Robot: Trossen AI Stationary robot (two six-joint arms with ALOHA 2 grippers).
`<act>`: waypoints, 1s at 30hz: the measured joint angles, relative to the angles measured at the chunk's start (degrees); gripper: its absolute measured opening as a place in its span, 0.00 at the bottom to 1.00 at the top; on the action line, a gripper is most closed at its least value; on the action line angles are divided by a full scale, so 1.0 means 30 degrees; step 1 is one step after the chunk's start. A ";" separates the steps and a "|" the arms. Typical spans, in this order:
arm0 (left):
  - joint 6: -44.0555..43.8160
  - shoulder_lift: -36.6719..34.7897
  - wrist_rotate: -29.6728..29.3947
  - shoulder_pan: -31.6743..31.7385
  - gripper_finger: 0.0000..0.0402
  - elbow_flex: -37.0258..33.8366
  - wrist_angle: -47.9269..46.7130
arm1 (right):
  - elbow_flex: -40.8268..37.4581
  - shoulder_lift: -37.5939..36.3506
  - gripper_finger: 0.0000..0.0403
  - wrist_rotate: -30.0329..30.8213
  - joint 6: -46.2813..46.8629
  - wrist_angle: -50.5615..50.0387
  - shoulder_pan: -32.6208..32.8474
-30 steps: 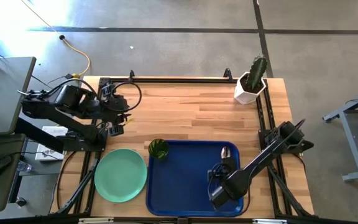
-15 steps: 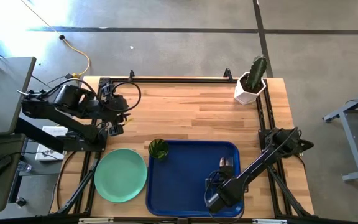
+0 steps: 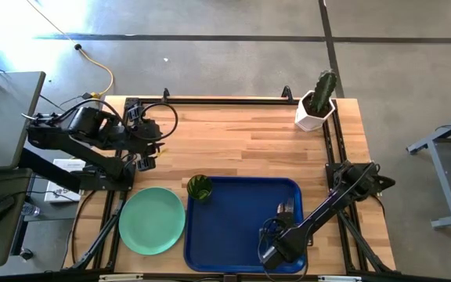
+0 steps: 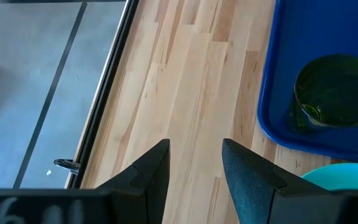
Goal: Pick and place plate/cup/fork/spoon on tray
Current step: Put the yellow spoon on the blue tray to the left of the orange fork
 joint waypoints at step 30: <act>0.0008 -0.0007 -0.0014 0.0000 0.34 0.0000 0.0004 | -0.0024 0.0255 0.18 -0.0876 -0.0398 -0.0040 -0.0058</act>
